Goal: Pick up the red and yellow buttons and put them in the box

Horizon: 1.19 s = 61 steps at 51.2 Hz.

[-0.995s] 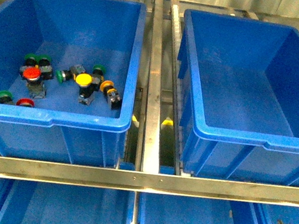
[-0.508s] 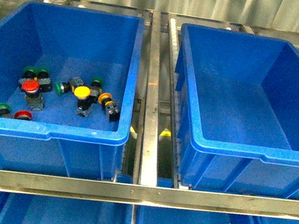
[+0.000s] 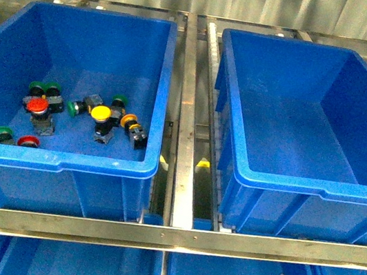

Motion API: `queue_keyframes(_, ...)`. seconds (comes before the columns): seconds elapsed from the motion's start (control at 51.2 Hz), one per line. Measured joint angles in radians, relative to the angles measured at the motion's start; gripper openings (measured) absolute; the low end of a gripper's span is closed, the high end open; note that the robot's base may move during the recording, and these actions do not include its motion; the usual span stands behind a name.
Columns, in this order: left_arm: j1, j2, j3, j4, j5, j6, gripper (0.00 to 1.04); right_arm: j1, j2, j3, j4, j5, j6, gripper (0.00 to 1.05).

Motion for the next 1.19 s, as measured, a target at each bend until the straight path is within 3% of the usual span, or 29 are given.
queue_keyframes(0.137, 0.094, 0.131, 0.010, 0.089, 0.125, -0.090, 0.97, 0.000, 0.000, 0.000, 0.000, 0.000, 0.000, 0.97)
queue_keyframes(0.273, 0.115, 0.313, 0.053, 0.260, 0.153, -0.114, 0.97, 0.000, 0.000, 0.000, 0.000, 0.000, 0.000, 0.97)
queue_keyframes(0.742, -0.058, 1.049, 0.296, 0.706, 0.005, -0.043, 0.97, 0.000, 0.000, 0.000, 0.000, 0.000, 0.000, 0.97)
queue_keyframes(1.191, -0.168, 1.693, 0.771, 0.719, -0.179, 0.084, 0.97, 0.000, 0.000, 0.000, 0.000, 0.000, 0.000, 0.97)
